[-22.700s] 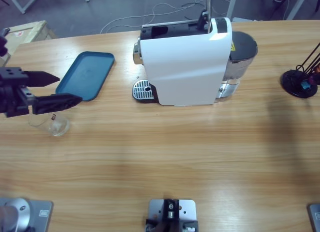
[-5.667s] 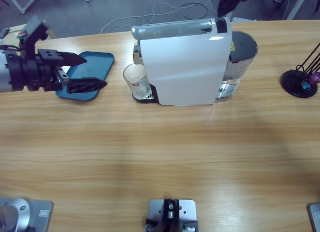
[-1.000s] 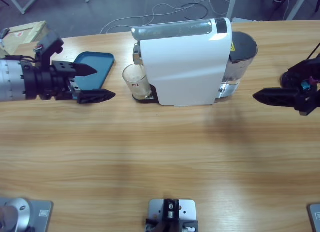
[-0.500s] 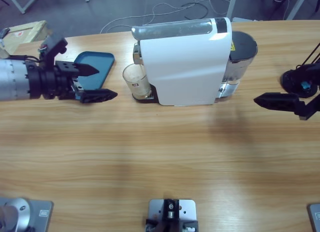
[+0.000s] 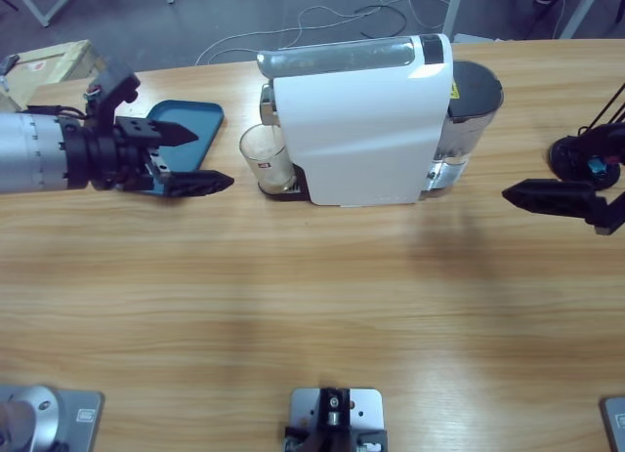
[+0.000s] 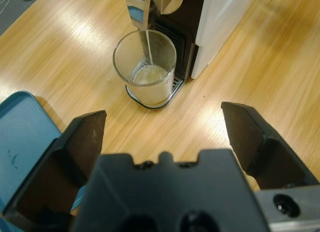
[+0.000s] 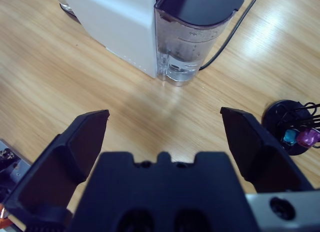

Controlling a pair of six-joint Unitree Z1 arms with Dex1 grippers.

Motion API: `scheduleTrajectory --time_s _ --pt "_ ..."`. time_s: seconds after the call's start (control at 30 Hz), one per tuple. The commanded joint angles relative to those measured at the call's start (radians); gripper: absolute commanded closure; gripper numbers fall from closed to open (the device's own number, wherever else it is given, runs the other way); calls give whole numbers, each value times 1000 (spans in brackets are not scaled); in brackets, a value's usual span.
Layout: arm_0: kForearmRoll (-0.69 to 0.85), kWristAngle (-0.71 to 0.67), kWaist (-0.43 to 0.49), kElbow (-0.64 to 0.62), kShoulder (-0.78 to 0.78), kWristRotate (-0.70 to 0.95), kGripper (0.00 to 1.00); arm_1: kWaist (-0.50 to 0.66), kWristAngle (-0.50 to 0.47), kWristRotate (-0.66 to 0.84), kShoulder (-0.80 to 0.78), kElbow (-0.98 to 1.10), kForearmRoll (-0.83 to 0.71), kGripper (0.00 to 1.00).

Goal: Pour coffee

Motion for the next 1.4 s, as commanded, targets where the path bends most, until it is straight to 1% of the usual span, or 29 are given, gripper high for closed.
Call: scheduleTrajectory --time_s 0.03,0.13,0.23,0.33,0.47,0.6,0.73,0.87,1.07,1.23,1.4 --pt "-51 -15 -4 49 44 15 4 9 -1 -10 -42 35 6 0" --pt "-125 -5 -2 59 81 17 4 9 4 -10 -59 35 36 0" --pt "-202 -29 -2 60 135 15 4 9 4 -11 -67 35 62 0" --pt "-258 -149 19 75 162 19 4 9 6 -11 -64 29 63 0" --pt "-360 -226 71 75 227 62 4 9 5 -11 -48 44 61 0" --pt "-432 -228 104 75 290 105 4 9 3 -11 -53 78 54 0" --pt "-489 -229 105 75 349 124 4 9 6 -11 -52 94 41 0" --pt "-564 -305 105 85 397 122 4 9 8 -11 -32 94 18 0" --pt "-589 -328 105 111 422 122 4 9 9 -9 9 94 -18 0" --pt "-647 -324 105 116 453 119 4 9 9 -8 5 98 -20 0" --pt "-669 -317 105 120 458 117 4 9 9 -8 9 98 -21 0"
